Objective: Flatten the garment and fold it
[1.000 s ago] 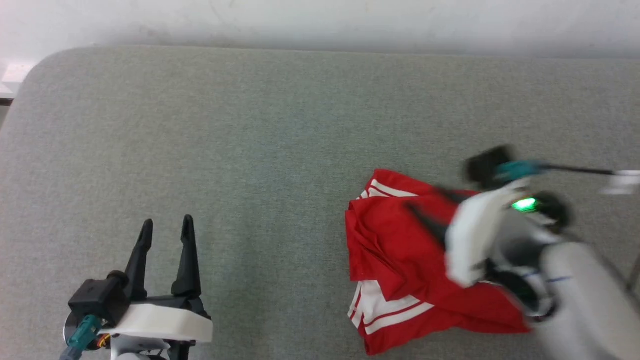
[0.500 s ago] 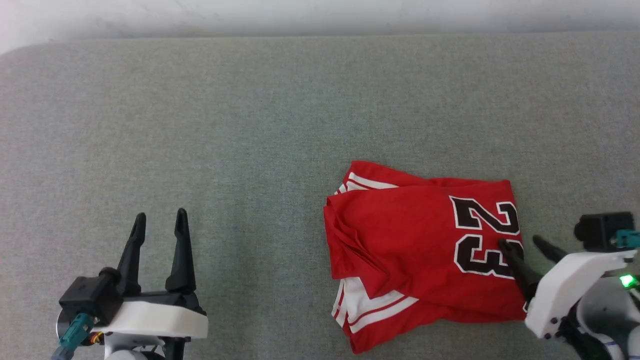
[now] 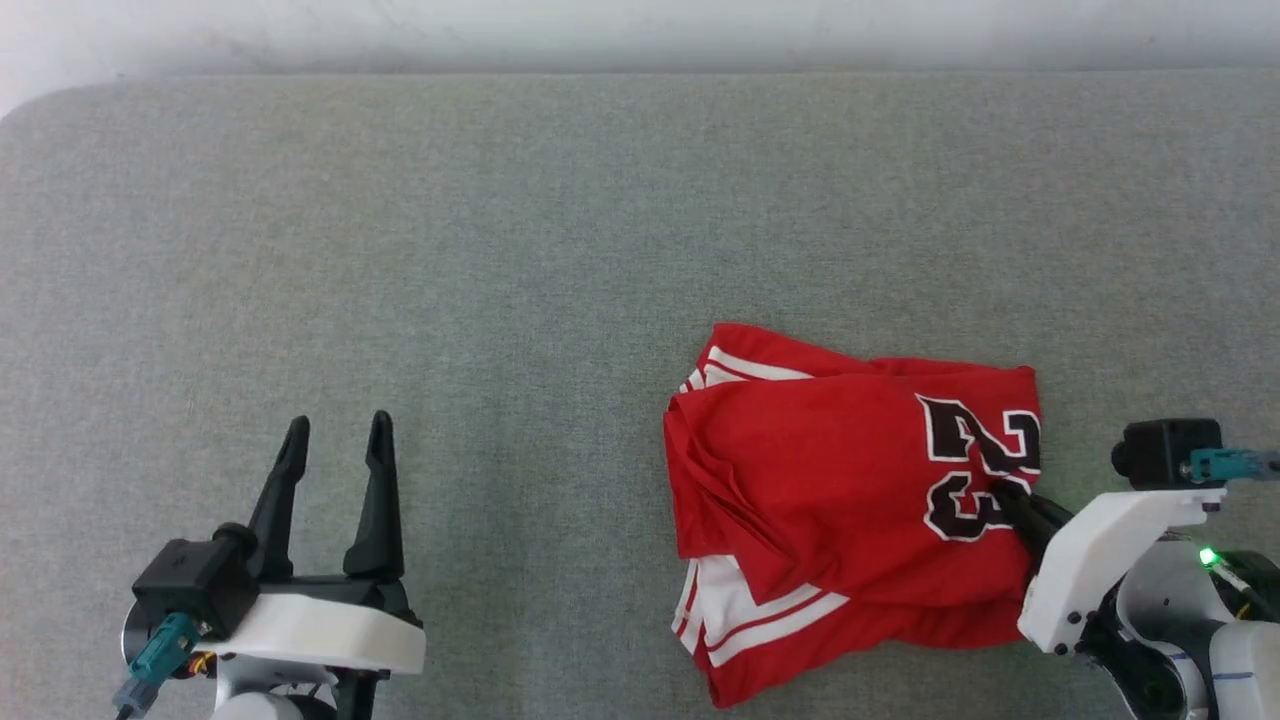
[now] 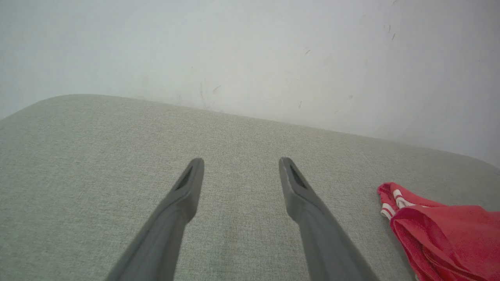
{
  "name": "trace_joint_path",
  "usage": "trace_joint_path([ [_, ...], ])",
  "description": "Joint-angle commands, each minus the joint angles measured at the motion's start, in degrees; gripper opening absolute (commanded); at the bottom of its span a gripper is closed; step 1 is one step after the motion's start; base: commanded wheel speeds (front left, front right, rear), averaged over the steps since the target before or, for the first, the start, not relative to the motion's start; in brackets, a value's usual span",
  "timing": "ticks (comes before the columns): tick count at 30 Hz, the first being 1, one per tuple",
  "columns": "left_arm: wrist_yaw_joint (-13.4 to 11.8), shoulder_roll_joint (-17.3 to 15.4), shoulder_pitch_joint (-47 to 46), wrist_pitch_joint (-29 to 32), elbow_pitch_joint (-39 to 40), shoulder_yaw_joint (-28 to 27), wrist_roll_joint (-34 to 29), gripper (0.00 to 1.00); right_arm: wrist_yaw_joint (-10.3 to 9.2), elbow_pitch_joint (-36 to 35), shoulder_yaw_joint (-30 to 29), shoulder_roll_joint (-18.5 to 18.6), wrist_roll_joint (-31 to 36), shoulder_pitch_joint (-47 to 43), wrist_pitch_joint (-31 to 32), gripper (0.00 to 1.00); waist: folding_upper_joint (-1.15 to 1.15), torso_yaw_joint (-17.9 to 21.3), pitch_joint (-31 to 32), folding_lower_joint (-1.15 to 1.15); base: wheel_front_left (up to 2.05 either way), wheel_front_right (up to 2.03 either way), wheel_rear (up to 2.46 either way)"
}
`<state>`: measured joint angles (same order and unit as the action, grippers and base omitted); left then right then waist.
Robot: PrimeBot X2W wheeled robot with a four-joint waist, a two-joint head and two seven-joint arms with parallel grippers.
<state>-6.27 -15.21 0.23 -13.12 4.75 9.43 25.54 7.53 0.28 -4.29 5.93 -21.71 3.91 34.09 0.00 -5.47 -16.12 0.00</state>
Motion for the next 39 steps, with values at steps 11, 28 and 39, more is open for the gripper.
trace_joint_path([
  [11,-0.70,-1.32,-1.28,-0.17,2.63,-0.32,-1.04,1.00,-0.04,-4.80,-1.48,8.22,3.53,7.24,-0.73,0.00,0.00,4.83,-1.82,0.00,0.00,0.00,0.00],
  [28,-1.07,-5.11,-7.69,1.15,9.22,-1.74,-3.29,1.00,-0.04,2.66,-10.13,25.57,14.77,16.63,-4.31,0.00,0.00,10.29,-15.87,0.00,0.00,0.00,0.00],
  [39,-1.30,-7.17,-12.78,1.26,14.28,-1.19,-6.80,1.00,-0.04,11.12,-13.42,28.10,21.22,22.11,-10.74,0.00,0.00,11.24,-22.49,0.00,0.00,0.00,0.00],
])
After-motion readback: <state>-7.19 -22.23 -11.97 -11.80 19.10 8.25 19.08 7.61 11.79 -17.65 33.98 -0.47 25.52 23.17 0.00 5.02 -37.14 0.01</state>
